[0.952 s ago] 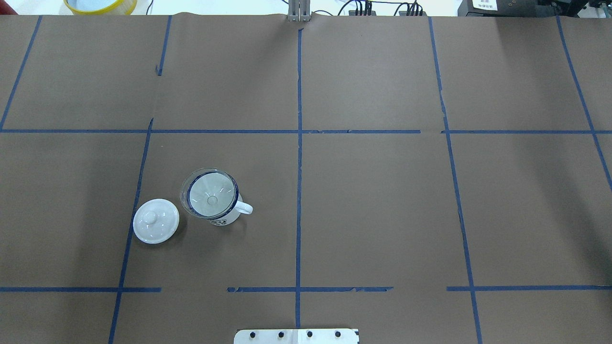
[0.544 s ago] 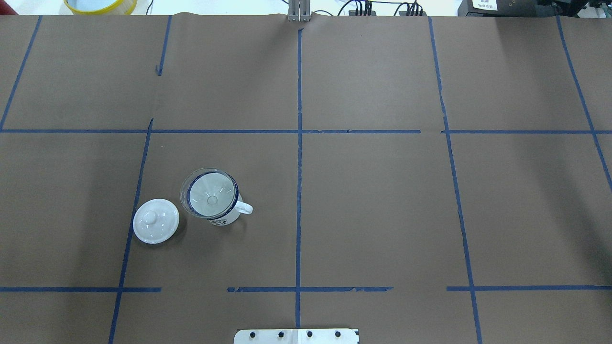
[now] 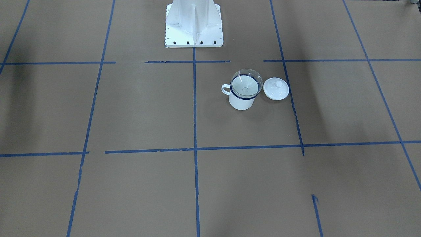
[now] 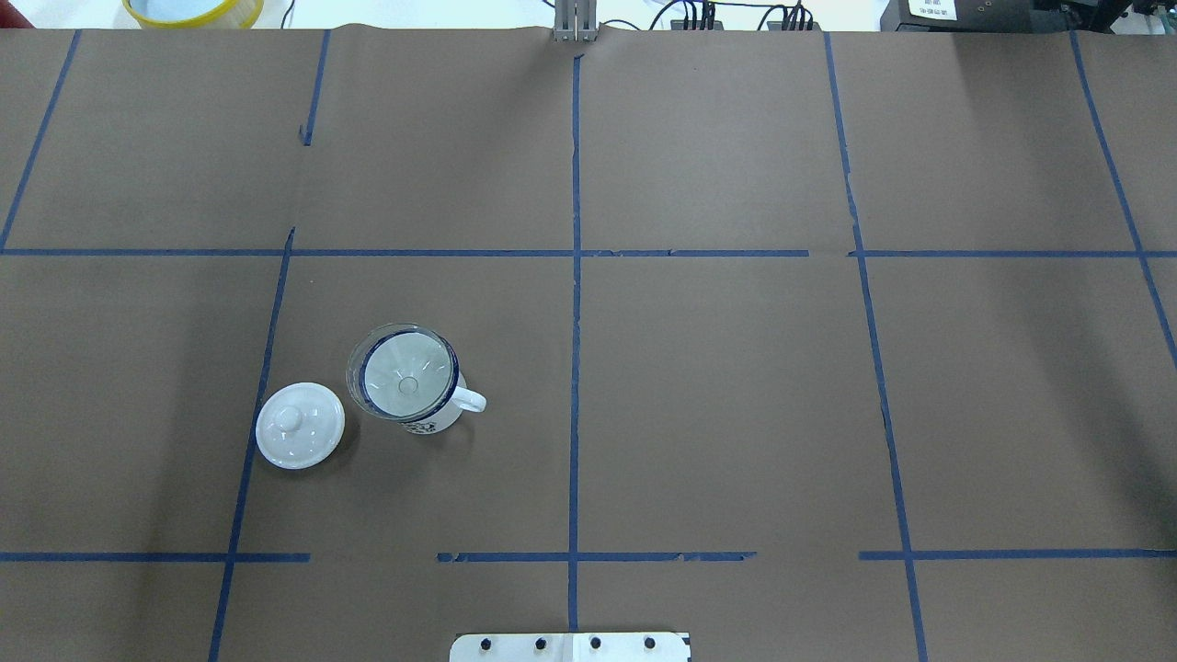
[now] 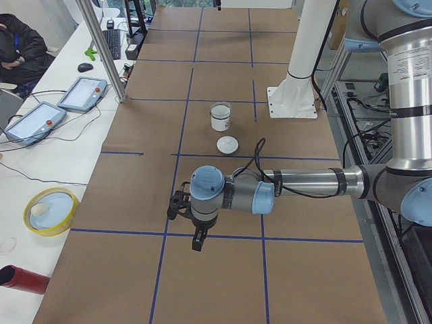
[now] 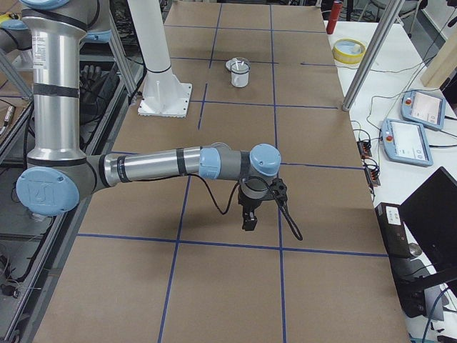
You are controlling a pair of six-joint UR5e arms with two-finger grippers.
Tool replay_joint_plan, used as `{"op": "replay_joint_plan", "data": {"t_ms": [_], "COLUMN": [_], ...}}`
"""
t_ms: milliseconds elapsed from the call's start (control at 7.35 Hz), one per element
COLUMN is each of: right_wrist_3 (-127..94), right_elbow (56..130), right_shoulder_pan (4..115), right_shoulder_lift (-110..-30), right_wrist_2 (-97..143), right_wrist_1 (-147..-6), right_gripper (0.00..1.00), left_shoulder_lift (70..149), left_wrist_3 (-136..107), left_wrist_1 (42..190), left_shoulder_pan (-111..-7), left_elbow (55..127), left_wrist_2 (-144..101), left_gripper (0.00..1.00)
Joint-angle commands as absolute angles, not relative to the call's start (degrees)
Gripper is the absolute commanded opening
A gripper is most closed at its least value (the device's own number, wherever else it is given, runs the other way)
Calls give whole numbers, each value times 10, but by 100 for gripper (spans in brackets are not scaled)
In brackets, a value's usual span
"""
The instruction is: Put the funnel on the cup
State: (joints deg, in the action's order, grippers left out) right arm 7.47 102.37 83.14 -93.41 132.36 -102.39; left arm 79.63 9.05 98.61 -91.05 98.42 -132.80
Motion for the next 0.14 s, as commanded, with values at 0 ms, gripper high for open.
{"op": "replay_joint_plan", "data": {"t_ms": [0], "right_wrist_3": [75], "right_elbow": [1024], "right_shoulder_pan": [831], "right_shoulder_lift": [-934], "right_wrist_2": [1324], "right_wrist_1": [-1024], "right_gripper": [100], "left_shoulder_lift": [795], "left_wrist_3": [91], "left_wrist_1": [986], "left_shoulder_pan": [-911], "left_elbow": [988], "left_wrist_2": [-1328], "left_gripper": [100]}}
